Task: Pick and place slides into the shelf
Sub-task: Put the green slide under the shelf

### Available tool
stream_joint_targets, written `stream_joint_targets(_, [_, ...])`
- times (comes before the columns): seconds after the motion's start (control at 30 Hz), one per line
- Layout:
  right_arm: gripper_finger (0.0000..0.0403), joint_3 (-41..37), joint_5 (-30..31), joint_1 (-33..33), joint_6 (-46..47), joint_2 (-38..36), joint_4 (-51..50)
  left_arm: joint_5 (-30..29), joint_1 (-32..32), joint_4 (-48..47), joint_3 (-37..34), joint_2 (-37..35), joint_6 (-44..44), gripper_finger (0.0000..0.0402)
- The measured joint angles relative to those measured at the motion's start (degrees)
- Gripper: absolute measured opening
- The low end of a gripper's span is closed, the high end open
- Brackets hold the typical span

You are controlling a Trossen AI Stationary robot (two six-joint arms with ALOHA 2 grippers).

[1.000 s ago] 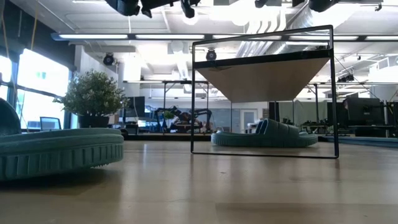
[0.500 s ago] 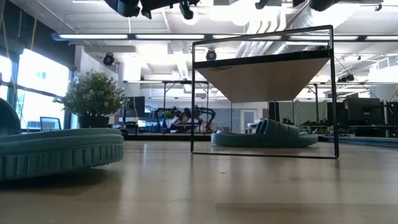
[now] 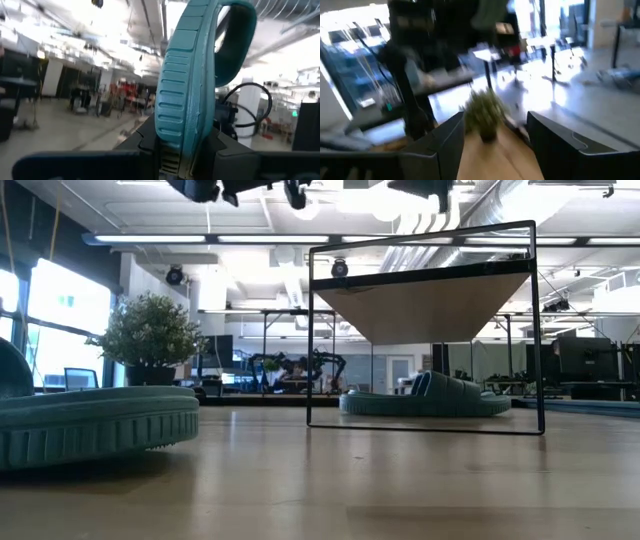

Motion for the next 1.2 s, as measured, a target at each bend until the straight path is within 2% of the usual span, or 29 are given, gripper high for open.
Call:
stream_joint_targets(0.17, [0.0186, 0.0, 2.2, 0.0, -0.2, -7.1, -13.1, 6.4, 2.8, -20.1, 7.2, -1.7, 3.7, 0.0054])
stream_joint_targets(0.3, [0.0173, 0.0, 2.3, 0.0, -0.2, -11.5, -17.9, 14.3, 6.5, -45.2, 19.3, -1.7, 10.5, 0.0054])
stream_joint_targets(0.37, [0.0167, 0.0, 2.2, 0.0, -0.2, -13.1, -20.2, 16.3, 8.9, -58.6, 26.1, -1.0, 14.0, 0.0053])
stream_joint_targets(0.53, [0.0156, 0.0, 1.8, 0.0, -0.1, -15.6, -25.1, 13.2, 16.4, -85.6, 42.3, 1.3, 20.6, 0.0053])
stream_joint_targets(0.67, [0.0154, 0.0, -0.1, 0.0, 0.1, -16.2, -27.2, 10.4, 22.1, -103.8, 50.9, 2.9, 23.7, 0.0053])
stream_joint_targets(0.93, [0.0154, 0.0, -4.8, 0.0, 2.8, -16.1, -27.9, 10.8, 25.4, -130.0, 52.9, 6.1, 28.5, 0.0053])
stream_joint_targets(1.07, [0.0154, 0.0, -6.8, 0.0, 4.3, -16.1, -28.0, 12.4, 23.8, -128.8, 50.0, 7.3, 27.2, 0.0053])
stream_joint_targets(1.2, [0.0154, 0.0, -8.0, 0.0, 5.4, -16.1, -29.4, 10.8, 23.7, -129.1, 47.1, 9.0, 27.4, 0.0053])
